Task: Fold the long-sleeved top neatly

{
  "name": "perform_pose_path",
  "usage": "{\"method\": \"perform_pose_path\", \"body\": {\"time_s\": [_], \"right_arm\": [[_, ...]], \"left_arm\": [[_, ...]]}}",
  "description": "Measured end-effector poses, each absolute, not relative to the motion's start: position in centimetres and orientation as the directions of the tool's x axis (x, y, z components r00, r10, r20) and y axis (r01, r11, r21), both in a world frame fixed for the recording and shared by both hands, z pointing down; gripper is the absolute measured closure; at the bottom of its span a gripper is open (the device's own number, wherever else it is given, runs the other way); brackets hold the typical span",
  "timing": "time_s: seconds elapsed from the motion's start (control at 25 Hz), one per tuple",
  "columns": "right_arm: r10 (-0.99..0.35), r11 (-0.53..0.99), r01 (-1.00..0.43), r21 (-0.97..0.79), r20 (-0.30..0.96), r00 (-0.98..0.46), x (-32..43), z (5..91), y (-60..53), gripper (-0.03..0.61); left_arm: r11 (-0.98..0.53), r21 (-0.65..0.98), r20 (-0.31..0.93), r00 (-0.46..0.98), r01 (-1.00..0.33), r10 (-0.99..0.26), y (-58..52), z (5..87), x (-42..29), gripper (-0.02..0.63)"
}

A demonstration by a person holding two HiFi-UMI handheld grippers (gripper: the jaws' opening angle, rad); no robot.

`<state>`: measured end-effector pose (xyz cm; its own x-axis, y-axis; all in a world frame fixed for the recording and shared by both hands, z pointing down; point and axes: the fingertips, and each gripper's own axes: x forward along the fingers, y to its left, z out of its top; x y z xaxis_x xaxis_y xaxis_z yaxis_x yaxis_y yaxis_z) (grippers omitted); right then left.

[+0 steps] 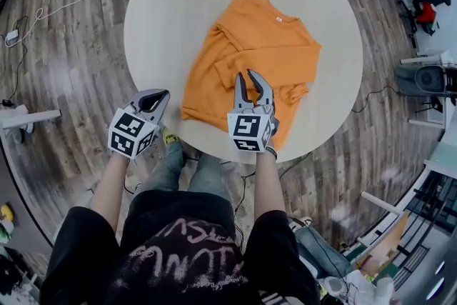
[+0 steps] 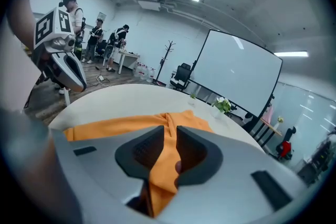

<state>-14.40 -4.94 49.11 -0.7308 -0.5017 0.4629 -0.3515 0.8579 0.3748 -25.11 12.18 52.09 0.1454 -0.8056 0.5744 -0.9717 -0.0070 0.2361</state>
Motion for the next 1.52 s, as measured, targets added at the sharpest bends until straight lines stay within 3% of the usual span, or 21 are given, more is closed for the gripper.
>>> {"method": "perform_pose_path", "body": {"time_s": [0.32, 0.88, 1.24, 1.52], "right_arm": [[-0.499, 0.865, -0.373, 0.336, 0.491, -0.714, -13.0, 49.5, -4.3, 0.462], [-0.59, 0.799, -0.518, 0.304, 0.563, -0.579, -1.4, 48.9, -2.0, 0.398], [-0.622, 0.752, -0.592, 0.291, 0.611, -0.49, 5.4, 49.9, 0.8, 0.373], [-0.529, 0.819, -0.499, 0.282, 0.707, -0.469, 8.1, 52.2, 3.2, 0.365]], "left_arm": [[-0.042, 0.219, 0.586, 0.165, -0.975, -0.793, 12.6, 52.4, -25.3, 0.603], [-0.312, 0.074, 0.608, 0.291, -0.947, -0.739, 9.1, 51.4, -20.8, 0.603], [-0.513, -0.036, 0.66, 0.365, -0.857, -0.656, 7.2, 51.7, -15.5, 0.598], [-0.66, -0.079, 0.751, 0.391, -0.747, -0.533, 9.6, 53.9, -14.0, 0.514]]}}
